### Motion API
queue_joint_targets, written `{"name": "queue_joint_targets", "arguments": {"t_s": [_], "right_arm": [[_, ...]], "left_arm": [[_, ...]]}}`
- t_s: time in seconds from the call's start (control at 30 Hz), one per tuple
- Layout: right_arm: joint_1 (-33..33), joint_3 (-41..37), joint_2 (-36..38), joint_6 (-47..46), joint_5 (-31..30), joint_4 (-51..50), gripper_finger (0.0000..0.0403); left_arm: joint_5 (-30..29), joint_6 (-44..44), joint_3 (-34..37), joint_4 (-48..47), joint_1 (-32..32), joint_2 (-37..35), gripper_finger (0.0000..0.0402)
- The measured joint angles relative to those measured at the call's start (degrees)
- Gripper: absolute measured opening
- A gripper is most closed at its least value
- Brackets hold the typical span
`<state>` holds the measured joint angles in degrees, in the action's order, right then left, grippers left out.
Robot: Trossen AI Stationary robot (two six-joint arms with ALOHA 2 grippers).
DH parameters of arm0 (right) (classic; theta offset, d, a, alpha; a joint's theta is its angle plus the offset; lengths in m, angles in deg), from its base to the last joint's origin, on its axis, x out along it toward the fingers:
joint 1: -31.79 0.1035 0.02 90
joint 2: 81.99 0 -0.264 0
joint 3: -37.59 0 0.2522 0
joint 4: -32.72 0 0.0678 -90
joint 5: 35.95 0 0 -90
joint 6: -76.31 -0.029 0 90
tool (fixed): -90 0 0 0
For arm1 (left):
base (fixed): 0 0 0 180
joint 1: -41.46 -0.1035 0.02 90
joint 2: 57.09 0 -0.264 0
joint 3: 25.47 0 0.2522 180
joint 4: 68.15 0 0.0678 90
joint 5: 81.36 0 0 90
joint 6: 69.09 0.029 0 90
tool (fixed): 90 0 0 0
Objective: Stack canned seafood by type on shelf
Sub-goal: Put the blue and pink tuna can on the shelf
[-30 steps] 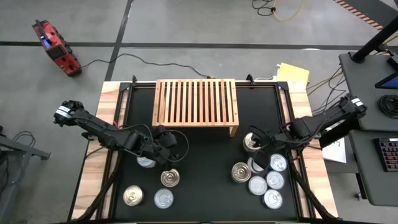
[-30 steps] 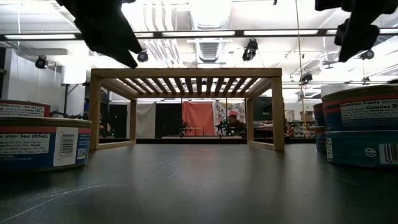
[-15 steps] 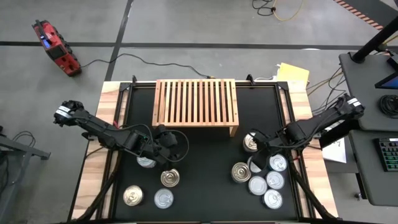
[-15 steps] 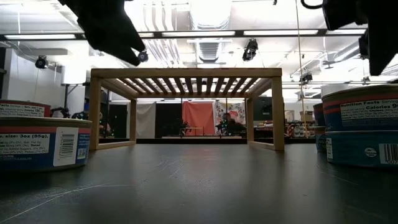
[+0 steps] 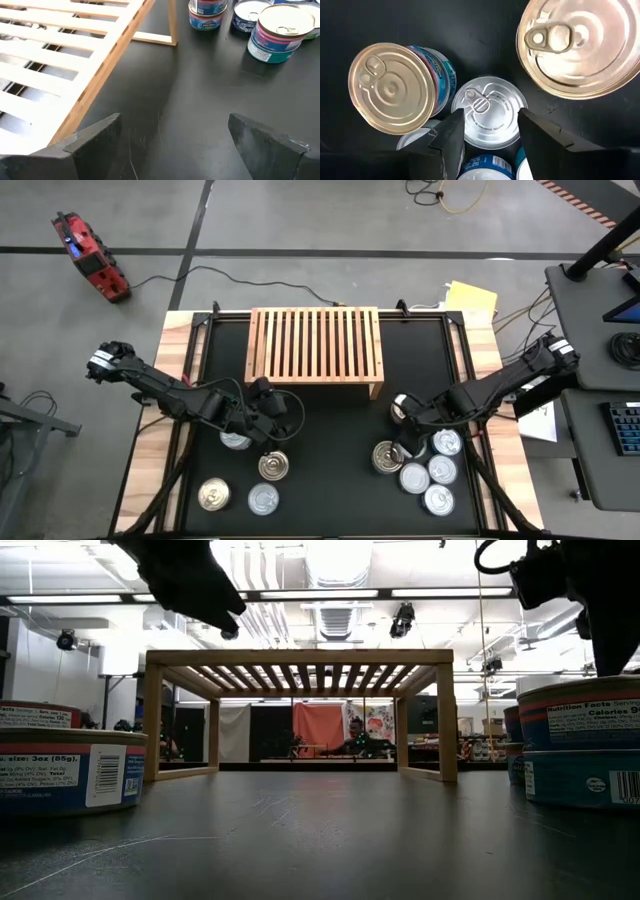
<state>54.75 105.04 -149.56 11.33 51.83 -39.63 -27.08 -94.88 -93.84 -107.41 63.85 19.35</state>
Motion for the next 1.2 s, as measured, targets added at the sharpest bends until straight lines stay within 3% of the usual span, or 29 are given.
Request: {"name": "queue_joint_targets", "arguments": {"t_s": [0.4,0.67,0.8,0.87,1.07,1.2], "right_arm": [[0.0,-0.4,-0.8,4.3,-21.8,-1.7,0.0095],[0.0,-0.5,-2.0,4.9,-20.4,-2.2,0.0037],[0.1,-0.5,-1.4,4.8,-8.1,-10.0,0.0013],[0.7,-0.5,-1.2,2.7,-5.8,-14.5,0.0011],[0.9,-0.5,0.1,1.2,-7.6,-17.6,0.0012],[0.9,-0.5,1.1,2.4,-14.3,-17.4,0.0012]], "left_arm": [[-1.5,1.5,0.0,1.5,0.0,0.0,0.0351],[-2.6,4.8,0.0,4.5,0.0,0.0,0.0351],[-2.7,5.2,0.0,4.6,0.0,0.0,0.0351],[-2.7,5.2,0.0,4.6,0.0,0.0,0.0351],[-2.8,6.0,0.0,5.7,0.0,0.1,0.0351],[-2.8,6.1,0.0,6.3,0.0,0.1,0.0351]]}}
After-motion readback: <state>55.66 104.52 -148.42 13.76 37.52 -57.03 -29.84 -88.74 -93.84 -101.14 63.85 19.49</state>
